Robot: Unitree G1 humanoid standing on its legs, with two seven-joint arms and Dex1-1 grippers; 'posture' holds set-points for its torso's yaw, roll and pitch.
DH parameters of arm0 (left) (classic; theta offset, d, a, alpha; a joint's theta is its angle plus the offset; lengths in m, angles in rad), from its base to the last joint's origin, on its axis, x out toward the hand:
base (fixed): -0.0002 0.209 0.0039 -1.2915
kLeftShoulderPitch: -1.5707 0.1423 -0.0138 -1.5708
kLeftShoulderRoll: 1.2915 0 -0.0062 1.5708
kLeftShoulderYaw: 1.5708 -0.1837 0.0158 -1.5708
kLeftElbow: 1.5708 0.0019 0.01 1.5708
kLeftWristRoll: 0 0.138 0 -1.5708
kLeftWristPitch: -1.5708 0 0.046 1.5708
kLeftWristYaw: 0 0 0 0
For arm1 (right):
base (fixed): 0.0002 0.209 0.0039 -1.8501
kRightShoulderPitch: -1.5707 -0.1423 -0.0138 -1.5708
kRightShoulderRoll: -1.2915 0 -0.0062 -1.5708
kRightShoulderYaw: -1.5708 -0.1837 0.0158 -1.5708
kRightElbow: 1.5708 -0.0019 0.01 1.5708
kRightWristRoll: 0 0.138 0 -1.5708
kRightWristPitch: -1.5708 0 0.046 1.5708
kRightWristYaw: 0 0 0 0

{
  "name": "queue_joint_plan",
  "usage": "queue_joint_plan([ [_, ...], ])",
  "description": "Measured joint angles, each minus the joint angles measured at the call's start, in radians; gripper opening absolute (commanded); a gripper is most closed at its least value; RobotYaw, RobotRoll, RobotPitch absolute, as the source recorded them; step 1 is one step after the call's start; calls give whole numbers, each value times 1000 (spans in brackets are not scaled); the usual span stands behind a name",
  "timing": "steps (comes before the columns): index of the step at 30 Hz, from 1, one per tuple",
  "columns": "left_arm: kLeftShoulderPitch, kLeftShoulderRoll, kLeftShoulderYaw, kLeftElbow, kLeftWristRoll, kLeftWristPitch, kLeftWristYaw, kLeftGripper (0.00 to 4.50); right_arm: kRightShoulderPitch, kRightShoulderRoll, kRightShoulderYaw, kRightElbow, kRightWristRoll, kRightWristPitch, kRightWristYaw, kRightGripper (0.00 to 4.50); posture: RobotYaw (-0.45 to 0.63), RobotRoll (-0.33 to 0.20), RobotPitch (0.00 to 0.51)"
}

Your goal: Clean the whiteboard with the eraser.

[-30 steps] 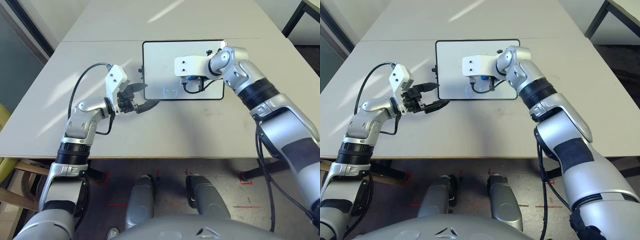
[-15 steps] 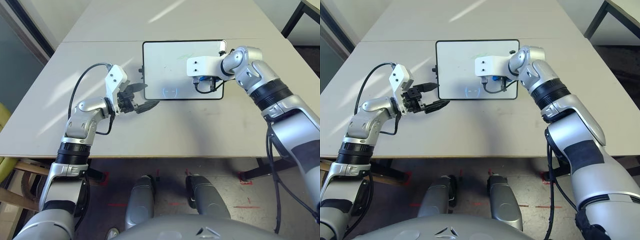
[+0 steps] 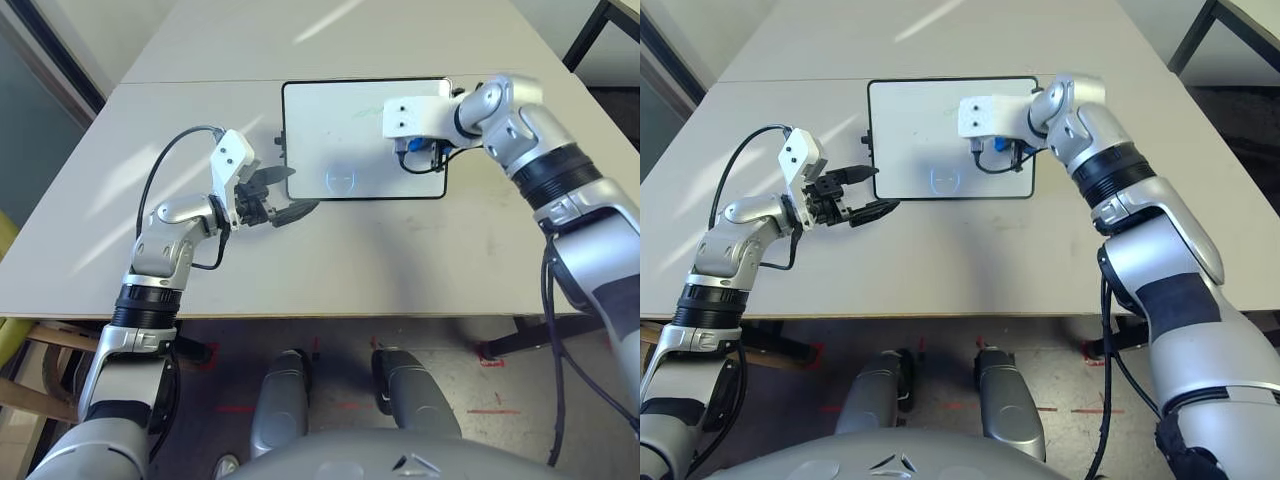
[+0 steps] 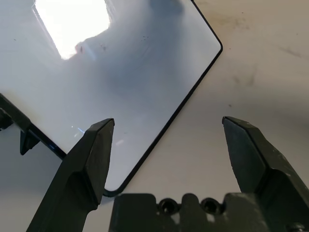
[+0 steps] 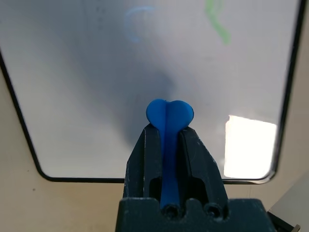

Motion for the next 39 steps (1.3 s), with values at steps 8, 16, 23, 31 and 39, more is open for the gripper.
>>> queue_joint_plan([
  [8,-13,6,8,9,0,-12,0,4500,-73,67,-6,150,9,-47,-46,215,-125,0,132],
  [16,-26,14,18,46,2,-32,0,4500,-145,114,-6,295,3,-114,-124,215,-116,0,133],
  [23,-38,17,22,50,4,-54,7,4500,-166,134,-6,380,0,-160,-163,215,-111,0,134],
  [31,-48,17,38,81,5,-87,23,4500,-176,142,-4,429,-14,-189,-203,215,-111,0,134],
  [39,-49,17,38,81,5,-91,24,4500,-187,161,-4,466,-24,-196,-231,215,-101,0,138],
])
